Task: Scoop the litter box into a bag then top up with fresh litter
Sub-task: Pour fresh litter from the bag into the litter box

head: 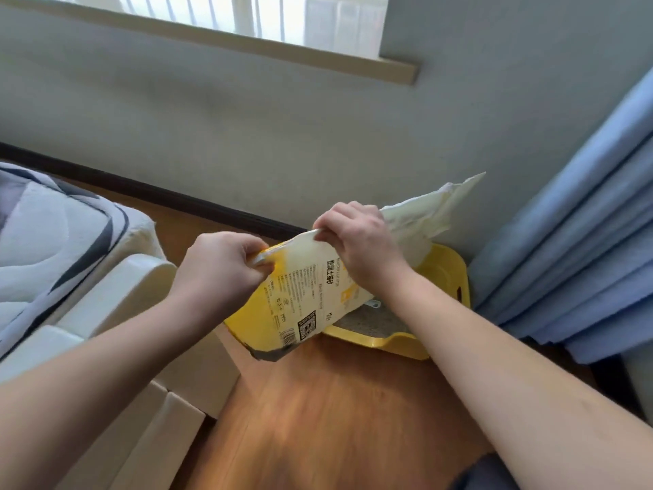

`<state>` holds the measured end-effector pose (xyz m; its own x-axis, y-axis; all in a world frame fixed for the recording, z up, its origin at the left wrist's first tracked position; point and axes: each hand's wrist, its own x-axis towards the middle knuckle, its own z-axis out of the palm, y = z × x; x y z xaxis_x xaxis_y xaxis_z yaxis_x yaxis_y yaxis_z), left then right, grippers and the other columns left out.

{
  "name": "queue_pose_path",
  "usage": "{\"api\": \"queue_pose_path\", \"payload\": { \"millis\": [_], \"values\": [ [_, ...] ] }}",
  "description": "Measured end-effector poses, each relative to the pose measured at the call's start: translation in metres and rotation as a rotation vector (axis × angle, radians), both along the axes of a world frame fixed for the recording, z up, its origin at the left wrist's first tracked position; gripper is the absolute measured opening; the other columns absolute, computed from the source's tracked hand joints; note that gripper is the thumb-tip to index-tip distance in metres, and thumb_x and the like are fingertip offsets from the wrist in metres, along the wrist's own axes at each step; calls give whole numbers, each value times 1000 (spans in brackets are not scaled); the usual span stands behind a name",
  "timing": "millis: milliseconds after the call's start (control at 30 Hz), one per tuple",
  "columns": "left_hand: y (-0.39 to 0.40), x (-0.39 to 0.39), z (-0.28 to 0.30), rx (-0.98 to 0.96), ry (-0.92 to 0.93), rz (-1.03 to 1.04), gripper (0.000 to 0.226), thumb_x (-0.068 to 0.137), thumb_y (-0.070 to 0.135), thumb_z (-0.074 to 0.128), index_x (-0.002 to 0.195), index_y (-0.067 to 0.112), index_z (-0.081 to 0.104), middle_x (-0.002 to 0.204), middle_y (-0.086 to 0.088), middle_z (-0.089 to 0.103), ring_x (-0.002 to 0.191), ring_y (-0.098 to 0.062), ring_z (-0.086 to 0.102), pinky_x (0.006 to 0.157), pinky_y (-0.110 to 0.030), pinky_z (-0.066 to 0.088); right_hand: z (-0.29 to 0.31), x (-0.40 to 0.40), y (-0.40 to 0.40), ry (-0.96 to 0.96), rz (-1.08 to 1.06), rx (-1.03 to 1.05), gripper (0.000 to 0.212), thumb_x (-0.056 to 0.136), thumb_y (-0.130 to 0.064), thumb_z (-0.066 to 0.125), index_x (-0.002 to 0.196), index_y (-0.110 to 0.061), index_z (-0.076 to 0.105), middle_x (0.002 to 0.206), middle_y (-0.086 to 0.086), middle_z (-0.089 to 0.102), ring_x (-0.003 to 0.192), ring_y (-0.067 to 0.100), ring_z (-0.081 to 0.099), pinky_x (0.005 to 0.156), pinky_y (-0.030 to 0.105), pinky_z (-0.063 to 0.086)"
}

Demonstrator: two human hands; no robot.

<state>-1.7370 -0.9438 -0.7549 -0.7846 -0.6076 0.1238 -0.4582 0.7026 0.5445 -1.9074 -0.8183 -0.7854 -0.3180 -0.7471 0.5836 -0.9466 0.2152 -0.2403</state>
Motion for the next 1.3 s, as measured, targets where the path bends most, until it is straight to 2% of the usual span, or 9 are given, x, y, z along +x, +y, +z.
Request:
{"api": "queue_pose_path", "payload": {
  "millis": [267, 433, 500, 633, 800, 967, 1067, 1200, 1300],
  "values": [
    [-2, 4, -10, 112, 52, 33, 10, 83, 32, 73, 92, 32, 69, 81, 17, 65, 78, -3, 60, 57, -21, 45, -4, 6, -9, -151, -57, -20, 18, 92, -26, 53, 86, -16, 68, 83, -4, 64, 79, 20, 56, 75, 34, 37],
    [-6, 9, -21, 394, 171, 217, 50, 72, 32, 85, 112, 29, 55, 100, 7, 63, 93, -15, 60, 72, -36, 54, 4, 2, -14, -308, -103, -44, 16, 93, -25, 55, 88, -17, 68, 88, -5, 65, 86, 19, 55, 77, 31, 33],
    [-4, 9, -28, 484, 154, 233, 45, 74, 29, 84, 110, 24, 57, 98, 5, 64, 89, -16, 62, 65, -32, 51, 9, 1, -16, -365, -106, -83, 14, 93, -24, 56, 88, -18, 67, 87, -6, 64, 86, 17, 55, 80, 35, 39],
    [-1, 5, -38, 497, 105, 201, 10, 85, 32, 73, 87, 28, 64, 83, 5, 68, 82, -20, 65, 65, -31, 51, 14, 1, -15, -408, -117, -165, 12, 92, -20, 57, 89, -17, 68, 86, -7, 63, 85, 15, 55, 81, 41, 46],
    [-9, 3, -31, 544, 243, 186, 14, 89, 38, 68, 93, 25, 72, 85, 6, 75, 83, -16, 71, 73, -35, 57, 22, -5, -7, -250, -173, -201, 12, 93, -25, 58, 92, -19, 69, 88, -7, 65, 84, 15, 55, 77, 26, 30],
    [-14, 5, -21, 648, 310, 175, 18, 88, 42, 67, 94, 26, 71, 87, 5, 76, 83, -17, 74, 75, -46, 60, 19, -16, 4, -101, -149, -203, 21, 90, -35, 57, 93, -19, 71, 88, -8, 68, 85, 15, 56, 81, 27, 30],
    [-19, 6, -19, 632, 294, 200, 14, 90, 41, 66, 89, 28, 71, 83, 6, 76, 82, -19, 73, 76, -48, 60, 18, -22, 9, -146, -160, -160, 19, 88, -34, 63, 99, -20, 70, 94, -7, 68, 90, 16, 57, 84, 27, 31],
    [-25, 3, -18, 604, 260, 202, 11, 91, 37, 67, 86, 28, 72, 82, 5, 76, 82, -21, 72, 79, -50, 59, 15, -38, 25, -199, -189, 75, 32, 86, -40, 65, 112, -21, 65, 106, -4, 67, 100, 19, 55, 85, 27, 28],
    [-24, 2, -16, 588, 238, 188, 10, 92, 35, 66, 86, 27, 71, 84, 4, 75, 83, -22, 72, 79, -49, 59, 10, -51, 38, -204, -258, 164, 28, 88, -37, 63, 111, -21, 65, 107, -2, 67, 102, 21, 55, 87, 31, 33]
  ]
}}
